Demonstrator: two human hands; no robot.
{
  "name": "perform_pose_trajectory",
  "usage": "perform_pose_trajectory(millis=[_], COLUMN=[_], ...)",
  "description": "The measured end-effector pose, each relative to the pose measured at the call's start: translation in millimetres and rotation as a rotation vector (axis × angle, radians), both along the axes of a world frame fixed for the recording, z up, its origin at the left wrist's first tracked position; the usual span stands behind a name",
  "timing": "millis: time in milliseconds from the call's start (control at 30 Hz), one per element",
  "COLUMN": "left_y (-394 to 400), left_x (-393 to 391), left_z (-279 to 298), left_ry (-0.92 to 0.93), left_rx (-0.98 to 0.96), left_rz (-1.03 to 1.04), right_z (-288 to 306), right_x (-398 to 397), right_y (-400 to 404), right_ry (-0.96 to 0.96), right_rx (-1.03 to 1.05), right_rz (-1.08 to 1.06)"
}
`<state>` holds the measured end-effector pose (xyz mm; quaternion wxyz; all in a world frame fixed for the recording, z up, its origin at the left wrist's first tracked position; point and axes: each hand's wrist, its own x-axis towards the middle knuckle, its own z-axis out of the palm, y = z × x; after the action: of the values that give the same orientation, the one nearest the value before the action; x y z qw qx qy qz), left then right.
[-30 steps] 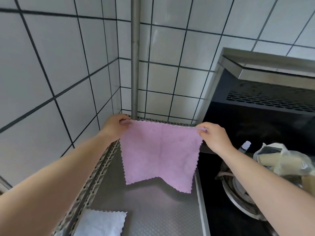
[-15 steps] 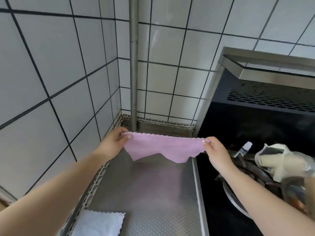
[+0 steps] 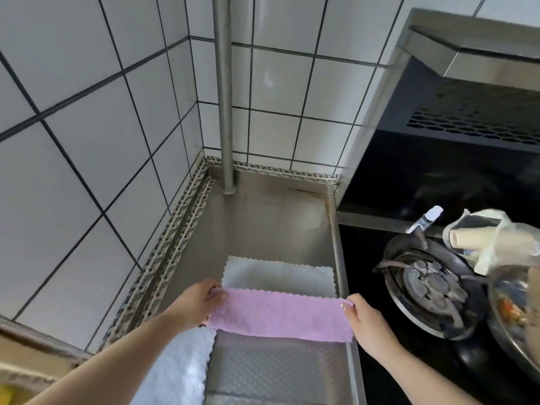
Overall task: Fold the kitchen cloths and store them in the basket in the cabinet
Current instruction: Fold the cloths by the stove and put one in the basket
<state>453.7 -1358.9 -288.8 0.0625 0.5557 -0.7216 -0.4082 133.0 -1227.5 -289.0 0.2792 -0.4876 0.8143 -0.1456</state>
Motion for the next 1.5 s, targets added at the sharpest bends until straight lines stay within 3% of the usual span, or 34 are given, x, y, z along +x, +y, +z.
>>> perform_pose_trajectory(millis=[333, 700, 1200, 1300, 1367, 1433, 1500], left_y=[-45, -82, -101, -98, -89, -74, -53], left_x=[-26, -53, -63, -61, -61, -69, -86], left_z=[-12, -36, -58, -60, -62, -62, -63], left_ry=[-0.004, -0.119, -0.233, -0.209, -0.213, -0.235, -0.256], left_rx=[-0.008, 0.02, 0.003, -0.079, -0.282, -0.464, -0.516], left_rz=[0.139, 0.149, 0.183, 0.254, 0.242, 0.08, -0.133], right_z=[-10, -41, -61, -58, -55, -53, -58], right_x=[-13, -40, -50, -48, -43, -27, 2], right_y=[-48, -101, -123, -121, -117, -111, -104], right_ry=[-0.046, 0.003, 0.108, 0.112, 0.151, 0.177, 0.228], right_rx=[-0.043, 0.099, 0.127, 0.085, -0.061, -0.265, -0.373], right_rz=[-0.144, -0.08, -0.052, -0.08, -0.095, -0.079, 0.022])
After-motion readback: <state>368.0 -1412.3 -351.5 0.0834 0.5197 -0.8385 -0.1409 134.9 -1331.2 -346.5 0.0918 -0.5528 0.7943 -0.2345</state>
